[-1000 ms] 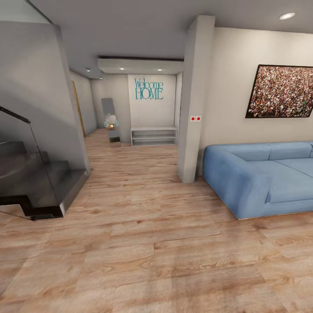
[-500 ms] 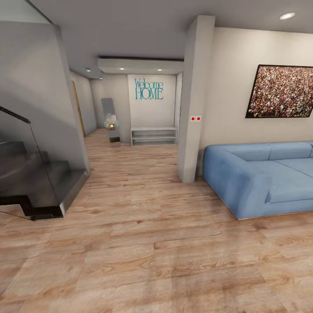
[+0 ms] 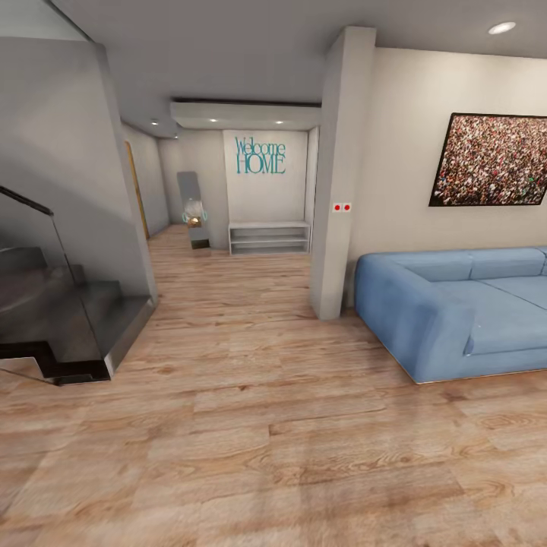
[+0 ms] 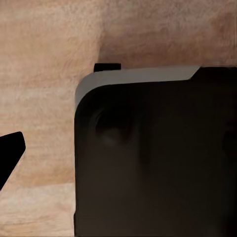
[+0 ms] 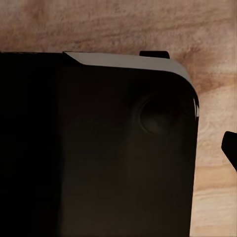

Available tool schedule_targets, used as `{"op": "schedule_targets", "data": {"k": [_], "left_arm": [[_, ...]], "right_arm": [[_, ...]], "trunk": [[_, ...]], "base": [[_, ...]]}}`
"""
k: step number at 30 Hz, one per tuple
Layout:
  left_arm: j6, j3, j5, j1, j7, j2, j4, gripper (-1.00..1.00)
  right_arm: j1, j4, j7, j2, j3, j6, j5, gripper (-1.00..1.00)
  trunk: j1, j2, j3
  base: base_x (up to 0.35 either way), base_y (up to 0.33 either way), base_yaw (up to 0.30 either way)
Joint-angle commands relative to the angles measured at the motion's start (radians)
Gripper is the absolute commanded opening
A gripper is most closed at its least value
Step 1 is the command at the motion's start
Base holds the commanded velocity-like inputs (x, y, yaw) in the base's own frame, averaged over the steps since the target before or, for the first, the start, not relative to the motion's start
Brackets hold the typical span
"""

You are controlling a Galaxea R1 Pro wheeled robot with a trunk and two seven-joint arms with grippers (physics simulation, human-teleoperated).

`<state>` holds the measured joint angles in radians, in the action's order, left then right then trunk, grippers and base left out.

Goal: In the kitchen, take the Vidalia onion out of the sink, dice it on the chopping board with the paring knife, put the diced onion into the bowl on the countertop, then place both the paring knife and the chopping board into the sink.

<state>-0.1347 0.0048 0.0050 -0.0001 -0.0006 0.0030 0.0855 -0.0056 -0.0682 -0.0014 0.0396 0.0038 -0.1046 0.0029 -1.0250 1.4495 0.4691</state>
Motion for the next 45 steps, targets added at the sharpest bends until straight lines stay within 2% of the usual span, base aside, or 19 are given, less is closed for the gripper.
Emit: {"op": "schedule_targets", "data": {"k": [1,8,11,12,18,25,34,45], "left_arm": [[-0.013,0.001,0.001,0.0,0.0,-0.001,0.013,1.0],[-0.042,0.001,0.001,0.0,0.001,-0.005,0.097,1.0],[-0.046,0.001,0.002,0.0,0.002,-0.006,0.147,1.0],[-0.048,0.001,0.002,0.0,0.002,-0.006,0.176,1.0],[-0.051,0.001,0.003,0.0,0.001,-0.006,0.267,1.0],[-0.054,0.0,0.001,-0.001,0.0,-0.006,0.349,1.0],[-0.054,0.0,0.001,-0.003,0.001,-0.005,0.385,1.0],[-0.055,0.001,0.002,-0.003,0.001,0.003,0.386,1.0]], "right_arm": [[-0.001,-0.001,0.0,-0.001,0.0,-0.007,0.0,1.0],[-0.001,-0.047,-0.001,-0.002,0.0,-0.086,0.001,1.0],[-0.001,-0.087,-0.002,-0.004,0.0,-0.12,0.002,1.0],[-0.001,-0.136,-0.006,-0.005,-0.001,-0.133,0.002,1.0],[-0.001,-0.262,-0.021,-0.008,-0.001,-0.141,0.002,1.0],[-0.001,-0.365,-0.05,-0.008,-0.002,-0.142,0.002,1.0],[-0.001,-0.465,-0.072,-0.009,-0.005,-0.144,-0.005,1.0],[-0.001,-0.479,-0.073,-0.004,-0.005,-0.214,-0.007,1.0]], "trunk": [[0.0,0.0,0.001],[0.0,0.0,0.001],[0.0,0.0,0.001],[0.0,0.0,0.001],[0.0,0.0,0.001],[0.0,0.0,0.001],[0.0,0.0,0.001],[0.0,0.0,0.001]], "base": [[0.0,0.0,0.0],[0.0,0.0,0.0],[0.0,0.0,0.0],[0.0,0.0,0.0],[0.0,0.0,0.0],[0.0,0.0,0.0],[0.0,0.0,0.0],[0.0,0.0,0.0]]}}
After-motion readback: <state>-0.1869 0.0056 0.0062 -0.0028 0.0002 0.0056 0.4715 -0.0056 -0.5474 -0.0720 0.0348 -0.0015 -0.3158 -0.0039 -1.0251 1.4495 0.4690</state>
